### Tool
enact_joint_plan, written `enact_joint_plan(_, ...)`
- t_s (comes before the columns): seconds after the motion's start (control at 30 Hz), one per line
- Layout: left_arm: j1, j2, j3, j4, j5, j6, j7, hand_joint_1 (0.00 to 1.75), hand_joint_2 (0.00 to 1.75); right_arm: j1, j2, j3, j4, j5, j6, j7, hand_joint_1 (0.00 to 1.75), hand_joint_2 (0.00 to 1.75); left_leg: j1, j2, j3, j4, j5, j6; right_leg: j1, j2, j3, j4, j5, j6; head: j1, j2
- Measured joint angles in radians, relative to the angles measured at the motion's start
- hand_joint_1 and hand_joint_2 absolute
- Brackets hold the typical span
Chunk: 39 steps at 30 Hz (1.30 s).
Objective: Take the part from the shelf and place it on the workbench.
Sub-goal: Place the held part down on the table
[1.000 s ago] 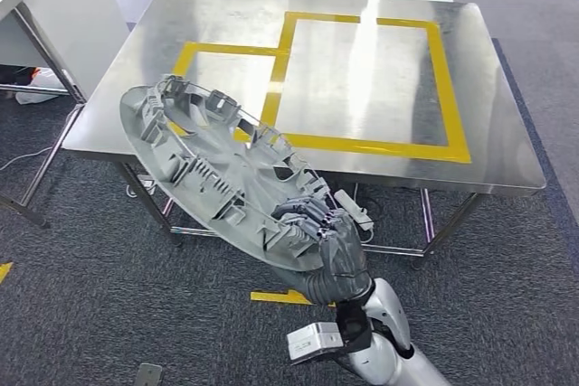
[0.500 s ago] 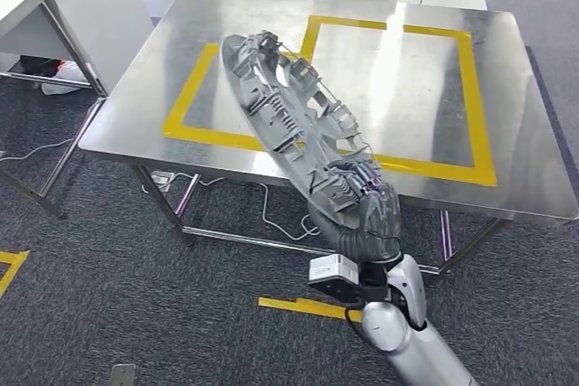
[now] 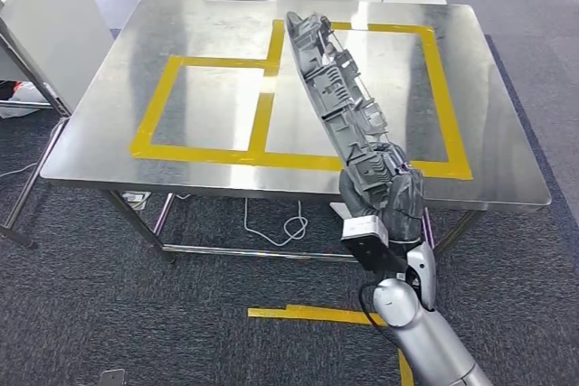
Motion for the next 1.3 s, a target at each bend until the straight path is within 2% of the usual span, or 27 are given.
enact_joint_plan(0.07,-0.001,-0.001,0.001,-0.001,0.001,0.001,0.003,0.0,1.75,-0.001,0.0,-0.013,0.007,-0.008,0.0,-0.001,1.75,1.75,0.003,0.019,0.015,-0.015,-0.002,0.011,0.003,-0.026,-0.014,0.021,-0.014,0.009,0.003,0.0)
enact_joint_plan(0.1,-0.001,-0.001,0.001,-0.001,0.001,0.001,0.004,0.0,1.75,-0.003,0.0,-0.017,0.01,-0.01,0.0,-0.002,1.75,1.75,0.004,0.03,0.023,-0.021,-0.003,0.017,0.006,-0.049,-0.038,0.062,-0.033,0.012,0.006,0.0)
enact_joint_plan(0.13,0.0,-0.001,0.002,-0.001,0.001,0.003,0.004,0.0,1.75,-0.004,0.0,-0.019,0.013,-0.013,0.0,-0.005,1.75,1.75,0.002,0.042,0.028,-0.023,-0.007,0.022,0.007,-0.074,-0.072,0.122,-0.056,0.012,0.008,0.0)
enact_joint_plan(0.2,0.002,0.002,0.002,-0.001,0.002,0.005,0.005,0.0,1.75,-0.005,0.0,-0.024,0.019,-0.024,0.0,-0.013,1.75,1.75,-0.001,0.064,0.036,-0.023,-0.017,0.028,0.008,-0.095,-0.151,0.246,-0.09,0.013,0.009,0.0)
enact_joint_plan(0.23,0.003,0.004,0.003,-0.001,0.002,0.005,0.007,0.0,1.75,-0.003,0.0,-0.029,0.022,-0.031,0.001,-0.016,1.75,1.75,-0.003,0.074,0.042,-0.023,-0.022,0.029,0.008,-0.098,-0.173,0.272,-0.083,0.013,0.009,0.0)
enact_joint_plan(0.27,0.003,0.006,0.003,-0.001,0.002,0.003,0.009,0.0,1.75,0.0,0.0,-0.033,0.026,-0.036,0.001,-0.018,1.75,1.75,-0.005,0.084,0.051,-0.023,-0.029,0.028,0.008,-0.101,-0.174,0.259,-0.056,0.012,0.009,0.0)
enact_joint_plan(0.33,0.004,0.008,0.005,-0.001,0.006,-0.003,0.013,0.0,1.75,0.002,0.0,-0.038,0.033,-0.043,0.002,-0.02,1.75,1.75,-0.007,0.101,0.071,-0.023,-0.044,0.025,0.011,-0.12,-0.128,0.142,0.027,0.004,0.009,0.0)
enact_joint_plan(0.37,0.003,0.009,0.006,-0.001,0.008,-0.004,0.015,0.0,1.75,0.0,0.001,-0.039,0.036,-0.045,0.004,-0.022,1.75,1.75,-0.01,0.107,0.078,-0.021,-0.051,0.021,0.015,-0.133,-0.096,0.08,0.055,0.0,0.009,0.0)
enact_joint_plan(0.4,0.002,0.009,0.007,-0.001,0.01,-0.004,0.016,0.0,1.75,-0.002,0.001,-0.039,0.037,-0.046,0.006,-0.025,1.75,1.75,-0.012,0.113,0.082,-0.02,-0.057,0.016,0.019,-0.143,-0.073,0.035,0.067,-0.005,0.008,0.0)
enact_joint_plan(0.43,0.001,0.008,0.008,-0.001,0.011,-0.002,0.016,0.0,1.75,-0.004,0.002,-0.039,0.038,-0.046,0.008,-0.028,1.75,1.75,-0.014,0.118,0.084,-0.019,-0.061,0.011,0.022,-0.147,-0.059,0.013,0.067,-0.008,0.007,0.0)
enact_joint_plan(0.5,-0.004,0.003,0.009,-0.001,0.01,0.004,0.016,0.0,1.75,-0.004,0.003,-0.042,0.04,-0.044,0.012,-0.032,1.75,1.75,-0.015,0.129,0.087,-0.019,-0.066,0.002,0.023,-0.138,-0.052,0.004,0.057,-0.016,0.007,0.0)
enact_joint_plan(0.57,-0.007,-0.002,0.009,-0.001,0.01,0.008,0.015,0.0,1.75,-0.002,0.003,-0.046,0.041,-0.036,0.013,-0.031,1.75,1.75,-0.013,0.118,0.083,-0.002,-0.082,-0.008,0.018,-0.13,-0.045,-0.001,0.053,-0.024,0.006,0.0)
enact_joint_plan(0.63,-0.007,-0.005,0.008,-0.001,0.007,0.008,0.014,0.0,1.75,-0.003,0.005,-0.046,0.041,-0.017,0.014,-0.029,1.75,1.75,-0.008,0.088,0.038,0.089,-0.126,-0.019,0.013,-0.124,-0.036,-0.005,0.049,-0.032,0.005,0.0)
enact_joint_plan(0.7,-0.004,-0.009,0.008,-0.001,0.0,0.007,0.008,0.0,1.75,-0.004,0.006,-0.045,0.041,0.007,0.016,-0.023,1.75,1.75,-0.004,0.073,-0.038,0.223,-0.167,-0.025,0.012,-0.115,-0.027,-0.005,0.042,-0.037,0.005,0.0)
enact_joint_plan(0.73,-0.003,-0.011,0.008,-0.001,-0.003,0.009,0.004,0.0,1.75,-0.002,0.007,-0.044,0.041,0.019,0.017,-0.018,1.75,1.75,-0.003,0.072,-0.065,0.262,-0.166,-0.027,0.013,-0.11,-0.021,-0.005,0.037,-0.038,0.004,0.0)
enact_joint_plan(0.77,-0.003,-0.013,0.007,-0.001,-0.006,0.011,0.0,0.0,1.75,-0.001,0.007,-0.044,0.041,0.031,0.019,-0.013,1.75,1.75,-0.002,0.072,-0.076,0.262,-0.144,-0.027,0.012,-0.105,-0.013,-0.005,0.032,-0.037,0.004,0.0)
enact_joint_plan(0.8,-0.003,-0.016,0.007,-0.001,-0.008,0.015,-0.003,0.0,1.75,0.002,0.007,-0.043,0.041,0.043,0.02,-0.008,1.75,1.75,-0.001,0.072,-0.069,0.226,-0.104,-0.026,0.012,-0.1,-0.004,-0.005,0.026,-0.035,0.004,0.0)
enact_joint_plan(0.83,-0.004,-0.02,0.007,-0.001,-0.009,0.019,-0.006,0.0,1.75,0.004,0.007,-0.042,0.041,0.055,0.022,-0.003,1.75,1.75,-0.001,0.071,-0.049,0.162,-0.055,-0.023,0.012,-0.097,0.007,-0.005,0.019,-0.032,0.004,0.0)
enact_joint_plan(0.87,-0.005,-0.023,0.007,-0.001,-0.01,0.022,-0.008,0.0,1.75,0.006,0.008,-0.04,0.041,0.066,0.023,0.0,1.75,1.75,-0.001,0.07,-0.027,0.102,-0.019,-0.02,0.014,-0.094,0.015,-0.005,0.013,-0.028,0.005,0.0)
enact_joint_plan(0.9,-0.007,-0.027,0.007,-0.001,-0.011,0.024,-0.01,0.0,1.75,0.006,0.009,-0.038,0.041,0.073,0.024,0.002,1.75,1.75,-0.003,0.069,-0.006,0.049,-0.001,-0.016,0.015,-0.09,0.02,-0.004,0.007,-0.023,0.005,0.0)
enact_joint_plan(0.93,-0.01,-0.03,0.006,-0.001,-0.011,0.025,-0.011,0.0,1.75,0.005,0.01,-0.036,0.04,0.08,0.025,0.003,1.75,1.75,-0.005,0.067,0.007,0.019,0.003,-0.011,0.016,-0.088,0.021,-0.004,0.004,-0.017,0.005,0.0)
enact_joint_plan(1.07,-0.015,-0.041,0.006,-0.002,-0.014,0.025,-0.012,0.0,1.75,0.005,0.01,-0.025,0.039,0.121,0.039,0.012,1.75,1.75,-0.003,0.066,0.021,-0.005,-0.012,0.011,0.015,-0.091,0.013,0.001,-0.011,0.006,0.007,0.0)
enact_joint_plan(1.13,-0.019,-0.043,0.006,-0.002,-0.015,0.024,-0.011,0.0,1.75,0.002,0.01,-0.013,0.038,0.149,0.047,0.02,1.75,1.75,0.0,0.066,0.028,-0.011,-0.014,0.023,0.015,-0.097,-0.032,0.082,-0.049,0.012,0.01,0.0)
enact_joint_plan(1.2,-0.021,-0.043,0.005,-0.002,-0.016,0.022,-0.01,0.0,1.75,0.0,0.01,0.001,0.038,0.168,0.052,0.029,1.75,1.75,-0.001,0.066,0.032,-0.011,-0.019,0.029,0.015,-0.098,-0.113,0.219,-0.094,0.014,0.012,0.0)
enact_joint_plan(1.23,-0.021,-0.043,0.005,-0.002,-0.016,0.021,-0.009,0.0,1.75,0.001,0.01,0.006,0.038,0.173,0.053,0.034,1.75,1.75,-0.002,0.066,0.036,-0.011,-0.023,0.031,0.015,-0.098,-0.147,0.268,-0.098,0.015,0.012,0.0)
enact_joint_plan(1.27,-0.02,-0.044,0.005,-0.002,-0.016,0.02,-0.008,0.0,1.75,0.001,0.01,0.01,0.038,0.176,0.054,0.039,1.75,1.75,-0.002,0.065,0.042,-0.011,-0.028,0.031,0.015,-0.098,-0.166,0.281,-0.082,0.015,0.013,0.0)
enact_joint_plan(1.3,-0.018,-0.044,0.005,-0.002,-0.016,0.019,-0.007,0.0,1.75,0.002,0.01,0.014,0.038,0.177,0.054,0.042,1.75,1.75,-0.002,0.064,0.05,-0.011,-0.034,0.03,0.015,-0.099,-0.165,0.255,-0.046,0.014,0.013,0.0)
